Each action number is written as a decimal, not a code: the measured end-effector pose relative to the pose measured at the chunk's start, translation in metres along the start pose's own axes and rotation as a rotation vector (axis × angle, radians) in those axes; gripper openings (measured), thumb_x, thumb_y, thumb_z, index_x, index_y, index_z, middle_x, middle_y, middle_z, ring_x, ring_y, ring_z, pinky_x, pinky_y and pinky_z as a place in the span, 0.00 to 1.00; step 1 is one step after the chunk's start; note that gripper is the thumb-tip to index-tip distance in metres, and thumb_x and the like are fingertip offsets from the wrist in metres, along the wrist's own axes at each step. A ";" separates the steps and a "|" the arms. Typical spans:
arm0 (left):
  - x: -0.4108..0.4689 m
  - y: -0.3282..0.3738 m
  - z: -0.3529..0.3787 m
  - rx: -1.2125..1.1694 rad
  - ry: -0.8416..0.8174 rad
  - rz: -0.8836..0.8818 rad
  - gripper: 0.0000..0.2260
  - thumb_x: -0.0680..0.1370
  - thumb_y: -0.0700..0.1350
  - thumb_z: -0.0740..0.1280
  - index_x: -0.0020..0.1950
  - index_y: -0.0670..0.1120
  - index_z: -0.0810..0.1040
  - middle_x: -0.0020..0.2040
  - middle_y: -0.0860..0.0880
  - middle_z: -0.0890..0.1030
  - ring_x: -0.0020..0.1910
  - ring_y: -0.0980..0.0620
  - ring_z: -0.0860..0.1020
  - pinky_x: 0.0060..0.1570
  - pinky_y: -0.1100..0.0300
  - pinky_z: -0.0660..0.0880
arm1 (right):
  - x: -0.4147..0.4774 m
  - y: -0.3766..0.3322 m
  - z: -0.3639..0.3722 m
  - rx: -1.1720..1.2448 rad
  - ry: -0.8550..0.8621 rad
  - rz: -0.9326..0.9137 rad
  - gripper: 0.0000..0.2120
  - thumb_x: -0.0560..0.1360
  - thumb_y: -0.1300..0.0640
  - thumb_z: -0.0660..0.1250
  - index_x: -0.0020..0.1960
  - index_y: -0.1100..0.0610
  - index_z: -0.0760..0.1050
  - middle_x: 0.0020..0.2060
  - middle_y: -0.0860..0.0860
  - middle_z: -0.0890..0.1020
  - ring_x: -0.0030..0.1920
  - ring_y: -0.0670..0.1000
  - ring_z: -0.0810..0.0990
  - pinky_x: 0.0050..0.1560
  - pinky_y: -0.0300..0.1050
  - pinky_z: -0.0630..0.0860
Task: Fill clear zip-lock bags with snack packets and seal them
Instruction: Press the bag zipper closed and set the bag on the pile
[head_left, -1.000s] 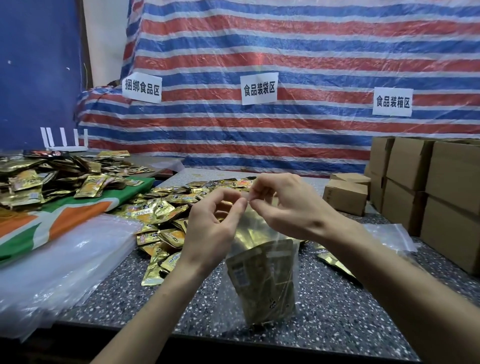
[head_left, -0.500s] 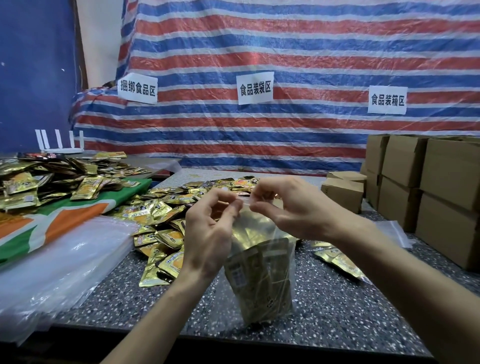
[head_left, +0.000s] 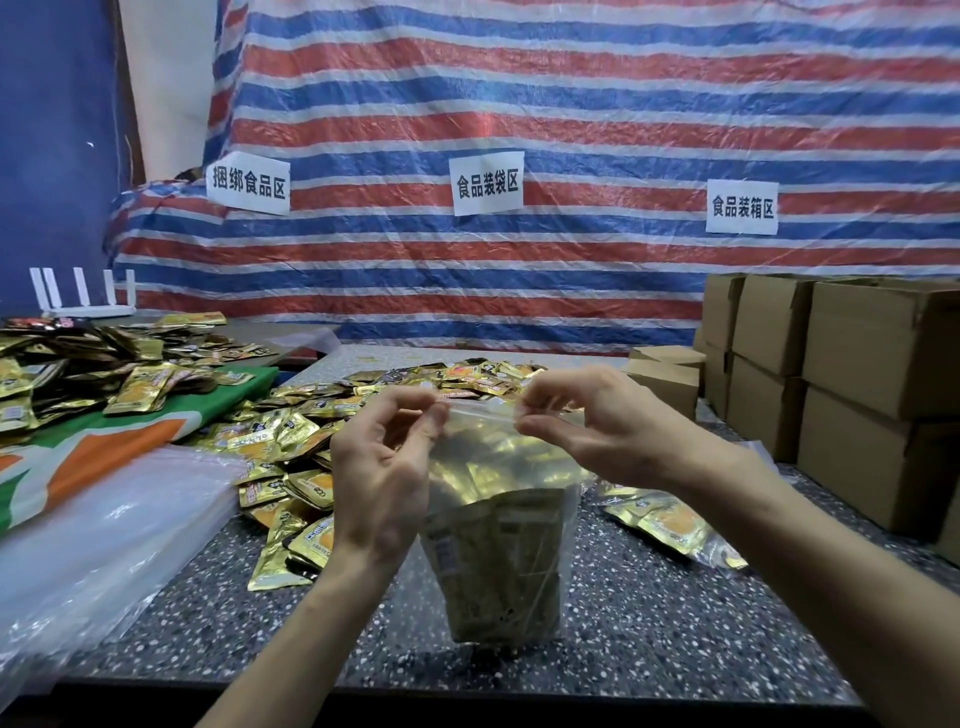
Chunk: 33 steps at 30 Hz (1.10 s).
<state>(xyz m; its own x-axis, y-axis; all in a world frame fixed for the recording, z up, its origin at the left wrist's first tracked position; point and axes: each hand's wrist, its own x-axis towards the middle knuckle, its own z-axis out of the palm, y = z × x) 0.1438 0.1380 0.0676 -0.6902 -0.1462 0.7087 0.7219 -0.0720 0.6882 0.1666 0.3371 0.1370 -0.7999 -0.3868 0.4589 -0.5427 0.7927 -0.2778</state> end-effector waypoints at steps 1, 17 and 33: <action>0.000 -0.001 0.000 0.005 0.008 -0.001 0.04 0.75 0.46 0.69 0.43 0.54 0.82 0.40 0.50 0.83 0.41 0.48 0.81 0.45 0.38 0.80 | -0.002 0.002 -0.001 0.005 0.004 0.006 0.04 0.78 0.51 0.69 0.46 0.50 0.80 0.43 0.45 0.83 0.47 0.46 0.80 0.53 0.57 0.78; 0.006 -0.015 -0.007 0.042 0.050 0.026 0.07 0.77 0.42 0.70 0.43 0.54 0.83 0.40 0.49 0.83 0.40 0.48 0.81 0.42 0.54 0.79 | -0.029 0.039 -0.011 0.067 0.055 0.120 0.04 0.77 0.50 0.70 0.43 0.46 0.80 0.41 0.43 0.82 0.45 0.41 0.79 0.47 0.46 0.76; 0.006 -0.018 -0.005 0.022 0.060 0.003 0.03 0.74 0.47 0.70 0.42 0.55 0.83 0.37 0.49 0.83 0.37 0.53 0.81 0.42 0.57 0.79 | -0.049 0.050 -0.015 0.051 0.087 0.164 0.04 0.77 0.53 0.70 0.43 0.48 0.80 0.41 0.44 0.83 0.46 0.44 0.80 0.43 0.41 0.73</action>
<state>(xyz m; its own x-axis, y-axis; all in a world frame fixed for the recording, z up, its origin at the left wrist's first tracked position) 0.1270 0.1334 0.0586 -0.6834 -0.2052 0.7007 0.7222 -0.0497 0.6899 0.1825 0.4021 0.1134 -0.8547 -0.2106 0.4745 -0.4209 0.8161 -0.3959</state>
